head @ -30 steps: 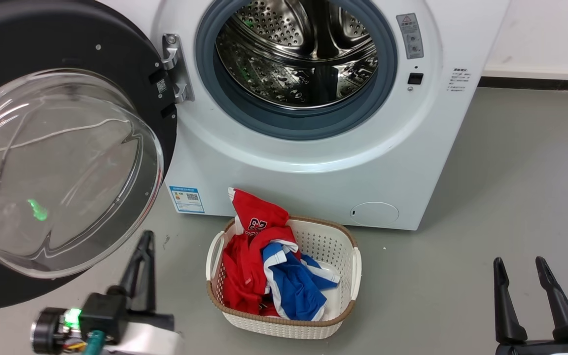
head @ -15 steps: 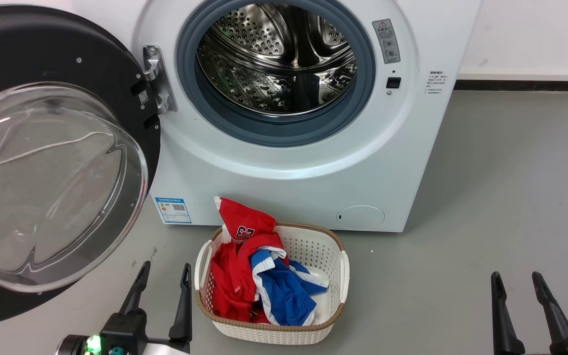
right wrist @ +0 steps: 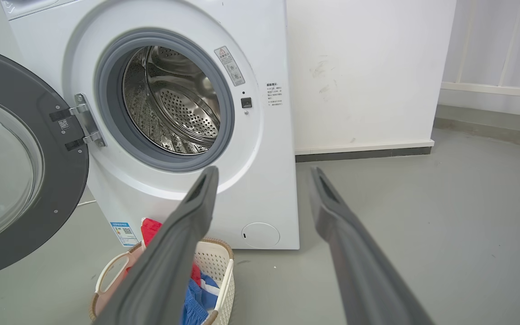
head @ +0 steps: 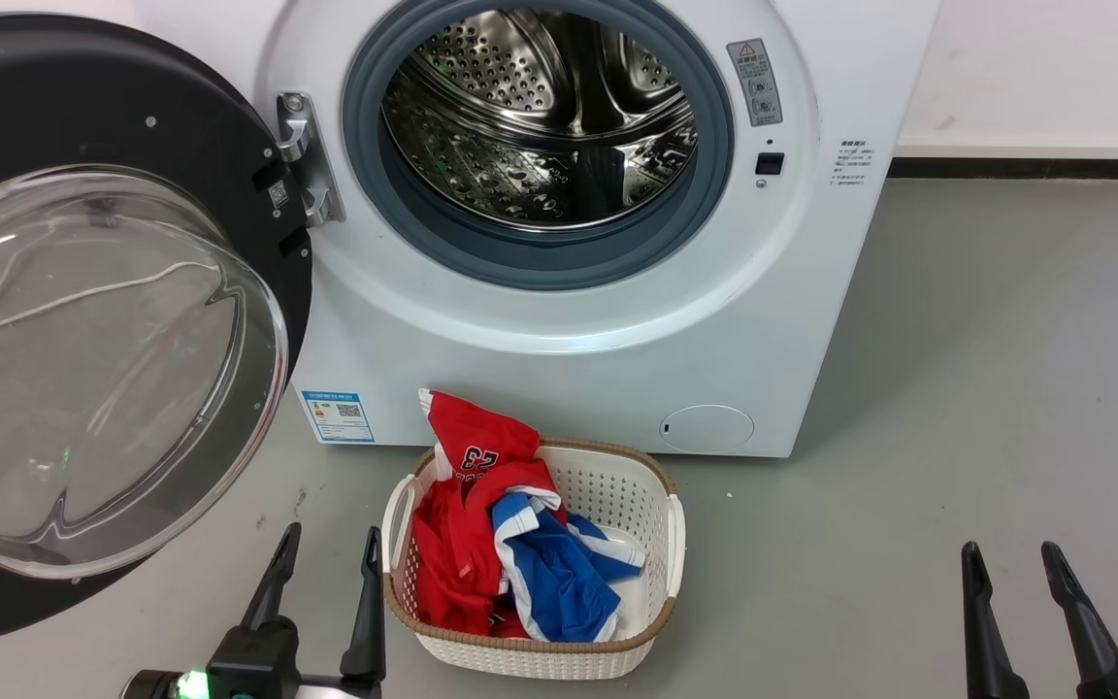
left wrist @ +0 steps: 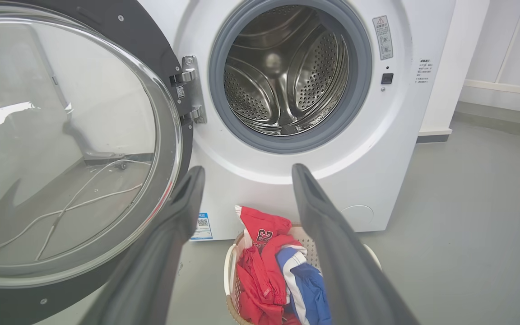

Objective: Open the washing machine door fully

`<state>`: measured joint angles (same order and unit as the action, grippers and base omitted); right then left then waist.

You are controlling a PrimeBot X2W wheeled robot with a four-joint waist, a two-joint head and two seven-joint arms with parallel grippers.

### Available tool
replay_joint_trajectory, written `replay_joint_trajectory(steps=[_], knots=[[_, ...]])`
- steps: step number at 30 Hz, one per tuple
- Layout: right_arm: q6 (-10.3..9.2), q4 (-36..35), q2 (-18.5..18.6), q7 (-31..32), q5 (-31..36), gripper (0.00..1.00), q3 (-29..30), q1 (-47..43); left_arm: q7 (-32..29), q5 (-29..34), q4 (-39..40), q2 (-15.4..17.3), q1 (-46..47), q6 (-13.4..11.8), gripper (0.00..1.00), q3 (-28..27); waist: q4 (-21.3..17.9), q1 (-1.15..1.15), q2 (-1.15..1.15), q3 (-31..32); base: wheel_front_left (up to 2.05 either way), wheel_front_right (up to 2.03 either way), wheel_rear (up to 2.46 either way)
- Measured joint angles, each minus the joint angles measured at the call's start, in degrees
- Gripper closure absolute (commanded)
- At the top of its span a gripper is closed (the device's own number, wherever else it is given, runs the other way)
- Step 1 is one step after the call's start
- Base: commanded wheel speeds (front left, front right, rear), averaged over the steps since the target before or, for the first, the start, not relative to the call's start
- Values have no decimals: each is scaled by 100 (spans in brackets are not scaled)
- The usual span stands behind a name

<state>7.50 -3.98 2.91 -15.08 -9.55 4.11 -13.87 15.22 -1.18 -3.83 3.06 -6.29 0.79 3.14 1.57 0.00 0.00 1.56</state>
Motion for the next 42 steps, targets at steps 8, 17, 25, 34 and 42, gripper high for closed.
replay_joint_trajectory(steps=[8, 17, 25, 34, 42], knots=[[0, 4, 0, 0, 3, 0, -25, 1, 0, 10, 65, 0, -29, -36, 0, -2, 5, 0, 0, -4, 0, 0, 0], [0, 355, -5, 78, -213, 100, -76, -35, -65, -233, -292, -14, -158, -26, 100, 1, 0, 0, 0, -7, 0, 0, 0], [-1, 510, 19, 243, -1143, 100, -110, 111, -296, -1205, -376, -14, -66, 54, 100, -98, -11, 0, 0, -19, 0, 0, 0], [-1, 669, 63, 420, -2102, 100, -138, 346, -530, -2194, -454, -16, 89, 124, 100, -203, -22, 0, 0, -31, 0, 0, 0], [-1, 798, 97, 579, -2854, 100, -152, 521, -709, -2994, -520, -16, 214, 177, 100, -293, -33, 0, 0, -42, 0, 0, 0]])
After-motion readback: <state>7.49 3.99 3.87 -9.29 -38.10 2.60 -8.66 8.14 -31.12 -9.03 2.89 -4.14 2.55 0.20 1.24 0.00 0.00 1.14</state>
